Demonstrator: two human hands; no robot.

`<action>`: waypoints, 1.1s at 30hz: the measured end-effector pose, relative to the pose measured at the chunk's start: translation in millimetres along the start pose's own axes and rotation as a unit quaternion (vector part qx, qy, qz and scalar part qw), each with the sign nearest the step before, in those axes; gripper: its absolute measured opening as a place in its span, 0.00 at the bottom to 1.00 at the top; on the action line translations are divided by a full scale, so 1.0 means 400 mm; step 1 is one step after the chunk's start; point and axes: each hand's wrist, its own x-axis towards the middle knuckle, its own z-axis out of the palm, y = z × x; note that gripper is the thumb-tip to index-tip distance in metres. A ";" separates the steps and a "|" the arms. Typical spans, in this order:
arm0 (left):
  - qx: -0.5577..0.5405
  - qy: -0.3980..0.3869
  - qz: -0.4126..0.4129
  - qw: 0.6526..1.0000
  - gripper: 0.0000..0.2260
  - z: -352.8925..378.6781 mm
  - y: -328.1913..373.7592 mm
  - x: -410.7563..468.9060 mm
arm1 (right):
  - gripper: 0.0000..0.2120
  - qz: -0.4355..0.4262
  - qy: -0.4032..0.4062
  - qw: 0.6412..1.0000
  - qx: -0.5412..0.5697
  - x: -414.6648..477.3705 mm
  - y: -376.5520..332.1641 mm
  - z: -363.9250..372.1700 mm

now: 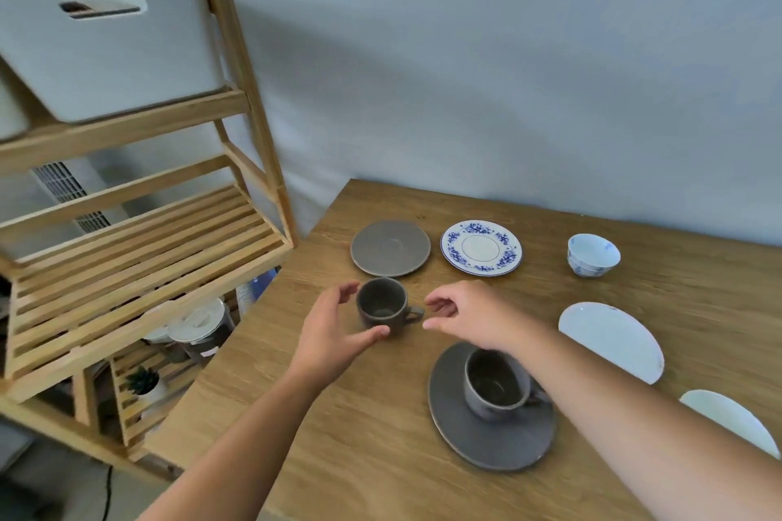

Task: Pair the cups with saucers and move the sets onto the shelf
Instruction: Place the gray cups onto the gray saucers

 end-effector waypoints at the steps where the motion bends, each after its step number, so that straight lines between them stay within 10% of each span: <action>1: 0.000 -0.036 -0.022 0.999 0.39 -0.001 -0.007 0.020 | 0.22 0.005 -0.017 1.000 -0.024 0.023 -0.007 0.004; 11: -0.096 -0.102 -0.032 0.990 0.34 0.014 -0.043 0.100 | 0.06 -0.006 -0.001 1.000 -0.025 0.115 -0.001 0.043; 33: -0.127 -0.095 -0.001 0.987 0.33 0.037 0.015 0.471 | 0.05 0.035 0.145 0.986 0.071 0.419 0.049 -0.043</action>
